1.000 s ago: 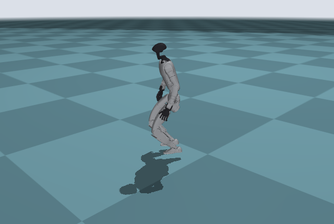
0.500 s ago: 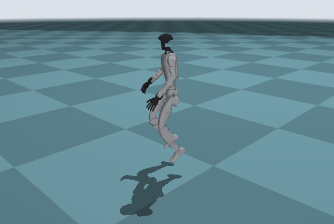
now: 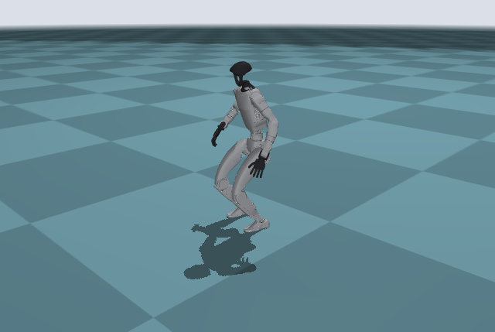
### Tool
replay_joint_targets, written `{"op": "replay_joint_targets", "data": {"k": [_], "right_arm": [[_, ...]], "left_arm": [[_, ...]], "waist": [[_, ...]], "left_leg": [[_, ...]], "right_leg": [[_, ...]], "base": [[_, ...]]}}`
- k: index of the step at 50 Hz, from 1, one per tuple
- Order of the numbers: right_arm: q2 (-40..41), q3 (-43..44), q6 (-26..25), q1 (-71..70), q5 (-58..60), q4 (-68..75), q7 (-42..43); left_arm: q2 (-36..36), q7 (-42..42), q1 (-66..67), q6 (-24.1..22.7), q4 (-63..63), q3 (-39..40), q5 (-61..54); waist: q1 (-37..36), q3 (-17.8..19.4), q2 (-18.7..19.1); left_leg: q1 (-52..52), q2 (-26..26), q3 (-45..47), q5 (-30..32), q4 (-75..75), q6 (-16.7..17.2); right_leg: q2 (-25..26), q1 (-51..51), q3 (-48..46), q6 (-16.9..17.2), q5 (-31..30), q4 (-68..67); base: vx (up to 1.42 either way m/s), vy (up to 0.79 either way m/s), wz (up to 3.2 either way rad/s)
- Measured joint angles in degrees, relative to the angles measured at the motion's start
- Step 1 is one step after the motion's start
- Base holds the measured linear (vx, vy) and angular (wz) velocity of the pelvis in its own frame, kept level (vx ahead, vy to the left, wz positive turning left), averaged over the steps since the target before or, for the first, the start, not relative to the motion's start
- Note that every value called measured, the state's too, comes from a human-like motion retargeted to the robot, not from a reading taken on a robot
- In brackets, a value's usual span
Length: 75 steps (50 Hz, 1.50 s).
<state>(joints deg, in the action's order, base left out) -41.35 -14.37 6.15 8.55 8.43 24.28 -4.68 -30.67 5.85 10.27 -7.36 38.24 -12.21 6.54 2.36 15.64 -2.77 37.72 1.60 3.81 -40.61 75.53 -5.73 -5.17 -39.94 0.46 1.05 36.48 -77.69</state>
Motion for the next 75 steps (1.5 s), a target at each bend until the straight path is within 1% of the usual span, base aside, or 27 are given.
{"op": "replay_joint_targets", "data": {"k": [2, 4, 7, 10, 12, 15, 20, 25, 28, 30, 33, 37, 45, 50, 55, 63, 67, 71, 75], "right_arm": [[5.33, -1.62, -0.09, -3.27, 1.55, 10.15, 1.40], [10.03, -2.55, -0.64, -4.33, 1.07, 16.75, 1.36], [14.78, -2.78, -1.26, -3.93, -1.71, 20.82, 0.15], [15.99, -1.29, -1.31, -2.40, -6.23, 18.20, -1.54], [14.92, 0.49, -1.10, -1.17, -9.88, 13.46, -2.56], [11.30, 3.98, -0.80, 0.53, -15.75, 3.63, -4.21], [0.86, 12.65, 0.39, 1.86, -24.58, -17.38, -4.77], [-9.93, 23.33, 2.72, 0.96, -29.87, -34.66, -1.63], [-12.81, 28.23, 4.22, 0.35, -30.48, -40.78, 0.80], [-12.76, 29.93, 5.05, 0.02, -30.41, -43.53, 2.27], [-9.77, 29.31, 5.72, -0.25, -30.06, -45.14, 3.73], [-2.86, 24.10, 5.56, -0.11, -29.95, -41.88, 3.83], [10.25, 12.15, 3.22, 0.51, -27.58, -22.27, 1.25], [13.67, 8.47, 1.86, -0.09, -24.75, -12.94, -0.17], [12.51, 7.86, 1.51, -0.03, -23.26, -11.57, -0.79], [4.10, 10.44, 2.25, -0.68, -24.18, -18.77, -2.63], [-0.66, 11.52, 2.16, -0.08, -24.06, -23.01, -4.95], [-3.90, 11.24, 1.44, 0.60, -22.76, -25.35, -8.05], [-4.61, 10.49, 0.34, 1.20, -20.31, -25.78, -10.33]], "left_arm": [[4.78, -1.43, -3.34, 0.79, 6.81, -2.29, 3.10], [8.98, -1.38, -4.79, 1.54, 11.60, -3.90, 4.23], [12.94, -0.25, -5.39, 2.38, 15.98, -5.49, 4.47], [14.21, 0.58, -4.98, 2.81, 18.11, -5.83, 4.74], [14.01, 0.94, -4.43, 2.99, 19.08, -5.48, 5.21], [13.00, 1.66, -3.62, 3.11, 20.69, -4.55, 6.34], [10.64, 3.30, -2.15, 3.00, 22.88, -2.85, 8.96], [7.89, 4.64, -1.14, 2.07, 23.75, -1.78, 10.58], [5.86, 4.72, -0.91, 1.38, 22.03, -1.51, 10.54], [4.76, 4.42, -0.95, 0.92, 19.72, -1.38, 10.19], [3.58, 3.45, -1.24, 0.28, 14.88, -1.36, 9.32], [2.75, 2.04, -1.61, -0.77, 7.72, -1.42, 8.14], [2.62, 1.23, -1.33, -2.66, -2.00, -2.42, 5.68], [1.52, 1.01, -0.05, -3.10, -6.37, -1.12, 3.51], [-2.91, -1.29, 1.35, -3.01, -6.75, 4.14, 1.65], [-14.55, -6.37, 0.60, -2.66, -2.50, 17.93, -1.66], [-18.25, -7.24, 0.13, -2.43, -1.18, 21.90, -2.48], [-18.60, -7.15, -0.40, -1.83, -1.47, 22.59, -2.55], [-15.24, -6.82, -1.55, -0.95, -2.24, 20.55, -2.20]], "waist": [[-1.36, 3.21, 0.45], [-2.24, 4.28, 0.76], [-3.04, 4.14, 1.15], [-3.39, 3.29, 1.29], [-3.42, 2.55, 1.18], [-3.37, 1.62, 0.73], [-2.85, 0.65, -0.58], [-2.22, -0.07, -1.66], [-1.97, -0.50, -1.89], [-1.87, -0.70, -1.86], [-1.90, -0.76, -1.49], [-2.21, -0.42, -0.56], [-3.72, -0.30, 1.71], [-4.36, -0.48, 2.25], [-4.35, -0.15, 2.52], [-3.33, 0.13, 2.03], [-3.18, 0.75, 1.81], [-3.37, 1.47, 1.54], [-3.67, 1.98, 1.42]], "left_leg": [[-2.45, 0.77, 0.23, -3.04, 3.28, -1.30], [-3.71, 0.85, 0.11, -3.75, 4.10, -1.65], [-5.25, 0.60, -0.26, -3.15, 2.51, -1.15], [-7.15, 0.45, -0.56, -1.84, -0.84, -0.37], [-8.51, 0.47, -0.55, -0.65, -3.41, 0.22], [-10.80, 0.47, -0.29, 1.01, -7.29, 1.00], [-14.38, 0.30, 0.56, 2.43, -12.15, 1.30], [-17.12, -0.63, 0.83, 3.41, -16.38, 1.57], [-18.35, -1.55, 0.43, 4.32, -19.26, 1.78], [-18.95, -2.19, -0.01, 4.94, -20.94, 1.83], [-19.57, -2.95, -0.76, 5.72, -22.92, 2.11], [-20.11, -3.43, -1.81, 6.29, -24.49, 2.56], [-21.42, -3.75, -3.60, 6.57, -27.21, 3.76], [-22.23, -4.30, -4.49, 6.68, -28.33, 4.54], [-22.06, -4.56, -5.05, 6.27, -26.78, 5.29], [-21.18, -3.74, -5.93, 6.44, -27.75, 7.13], [-19.61, -3.08, -6.41, 6.10, -26.46, 7.76], [-17.49, -2.43, -6.95, 5.63, -24.33, 8.06], [-15.01, -1.89, -7.72, 5.37, -21.89, 8.19]], "right_leg": [[-0.92, 3.52, -1.74, -2.35, 4.63, -2.03], [-1.36, 5.66, -2.55, -3.35, 6.79, -2.05], [-1.61, 8.19, -3.37, -3.64, 7.49, 0.33], [-1.31, 10.72, -3.74, -2.88, 6.55, 4.46], [-0.89, 12.28, -3.62, -2.03, 5.19, 7.49], [-0.25, 14.52, -3.04, -0.82, 2.93, 11.74], [0.22, 17.65, -1.89, 0.33, 0.65, 16.56], [-0.43, 20.14, -1.82, 0.64, -0.28, 20.06], [-1.21, 21.34, -2.39, 0.80, -0.93, 22.05], [-1.75, 21.99, -2.88, 0.90, -1.33, 23.06], [-2.45, 22.82, -3.76, 0.91, -1.73, 24.18], [-2.84, 23.98, -4.89, 0.71, -2.08, 25.37], [-2.85, 26.75, -6.95, 0.07, -2.38, 28.31], [-3.41, 28.08, -8.19, -0.40, -2.10, 28.72], [-4.13, 28.38, -9.26, -0.88, -1.63, 26.50], [-3.37, 27.69, -10.76, -2.23, -1.70, 26.43], [-2.89, 26.47, -11.51, -2.84, -1.54, 25.27], [-2.41, 24.92, -12.19, -3.60, -1.21, 23.81], [-1.87, 23.30, -12.85, -4.44, -0.96, 22.52]], "base": [[0.16, -0.07, 0.28], [0.15, -0.05, 0.34], [0.15, -0.03, 0.31], [0.14, 0.00, 0.17], [0.13, 0.03, 0.04], [0.11, 0.04, -0.06], [0.07, 0.04, -0.10], [0.01, 0.01, -0.01], [0.03, 0.00, 0.24], [0.02, -0.01, 0.34], [0.01, -0.02, 0.38], [0.01, -0.01, 0.39], [0.03, -0.01, 0.35], [0.02, -0.02, 0.34], [-0.01, -0.02, 0.30], [-0.01, -0.02, 0.15], [0.00, 0.00, 0.00], [0.00, 0.00, 0.00], [-0.04, -0.03, 0.08]]}}
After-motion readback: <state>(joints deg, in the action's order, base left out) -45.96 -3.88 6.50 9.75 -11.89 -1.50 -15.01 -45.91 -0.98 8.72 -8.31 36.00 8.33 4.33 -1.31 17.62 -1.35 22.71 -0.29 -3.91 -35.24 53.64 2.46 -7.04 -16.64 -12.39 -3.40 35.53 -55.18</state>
